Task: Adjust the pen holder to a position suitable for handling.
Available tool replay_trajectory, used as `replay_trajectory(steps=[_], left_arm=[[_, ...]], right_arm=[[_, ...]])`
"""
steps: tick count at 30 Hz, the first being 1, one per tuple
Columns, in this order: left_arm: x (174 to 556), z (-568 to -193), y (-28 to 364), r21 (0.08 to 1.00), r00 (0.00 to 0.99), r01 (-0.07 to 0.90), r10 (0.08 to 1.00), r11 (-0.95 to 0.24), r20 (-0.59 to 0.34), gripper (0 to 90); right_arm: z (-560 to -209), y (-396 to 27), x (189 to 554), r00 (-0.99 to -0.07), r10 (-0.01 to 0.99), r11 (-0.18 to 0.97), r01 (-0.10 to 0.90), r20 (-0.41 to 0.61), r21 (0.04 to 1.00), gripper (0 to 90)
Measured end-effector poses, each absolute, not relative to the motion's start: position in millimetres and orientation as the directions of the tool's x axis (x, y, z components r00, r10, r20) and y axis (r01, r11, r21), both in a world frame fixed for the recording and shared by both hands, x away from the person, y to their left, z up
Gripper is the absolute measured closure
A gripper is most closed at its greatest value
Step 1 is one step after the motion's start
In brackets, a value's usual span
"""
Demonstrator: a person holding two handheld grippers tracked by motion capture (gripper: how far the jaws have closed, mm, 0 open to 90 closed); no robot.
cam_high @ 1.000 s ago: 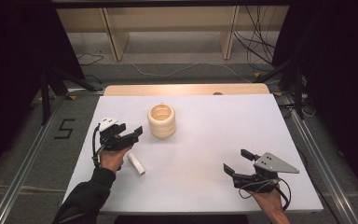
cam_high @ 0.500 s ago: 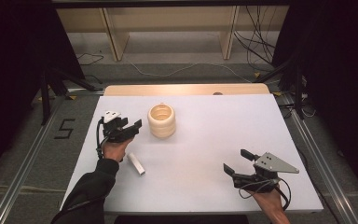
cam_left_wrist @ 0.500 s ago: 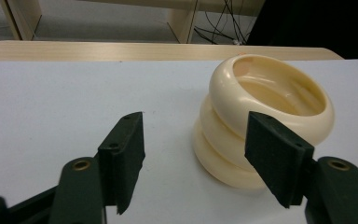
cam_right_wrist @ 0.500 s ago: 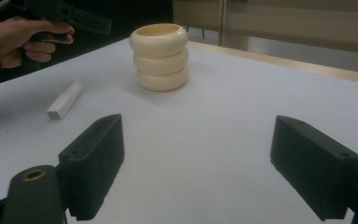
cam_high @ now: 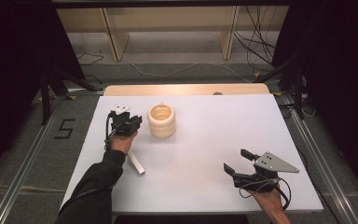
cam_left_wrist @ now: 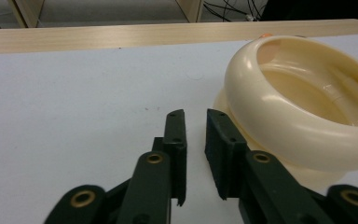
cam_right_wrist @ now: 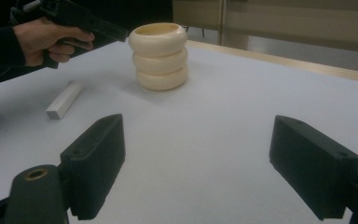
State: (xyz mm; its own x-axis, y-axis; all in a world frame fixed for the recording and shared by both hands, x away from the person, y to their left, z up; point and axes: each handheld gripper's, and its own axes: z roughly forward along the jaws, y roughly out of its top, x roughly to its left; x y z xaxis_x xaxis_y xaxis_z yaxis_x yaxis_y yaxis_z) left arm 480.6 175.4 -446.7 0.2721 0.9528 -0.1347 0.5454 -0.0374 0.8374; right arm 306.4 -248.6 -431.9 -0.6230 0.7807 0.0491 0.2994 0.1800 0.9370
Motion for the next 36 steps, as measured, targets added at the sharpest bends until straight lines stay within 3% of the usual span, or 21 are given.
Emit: replay_trajectory(steps=[5,36], left_arm=[[495.1,-455.7,175.8,0.82,0.264,0.572,0.952,-0.029,-0.151,88.9],[519.5,-467.3,154.0,0.8,0.344,0.598,0.918,-0.052,-0.197,89.2]], right_arm=[[-431.9,-248.6,306.6,-0.625,0.779,0.184,0.298,0.045,0.937,18.9],[-433.0,-249.9,308.0,-0.631,0.775,0.183,0.295,0.047,0.938,19.4]])
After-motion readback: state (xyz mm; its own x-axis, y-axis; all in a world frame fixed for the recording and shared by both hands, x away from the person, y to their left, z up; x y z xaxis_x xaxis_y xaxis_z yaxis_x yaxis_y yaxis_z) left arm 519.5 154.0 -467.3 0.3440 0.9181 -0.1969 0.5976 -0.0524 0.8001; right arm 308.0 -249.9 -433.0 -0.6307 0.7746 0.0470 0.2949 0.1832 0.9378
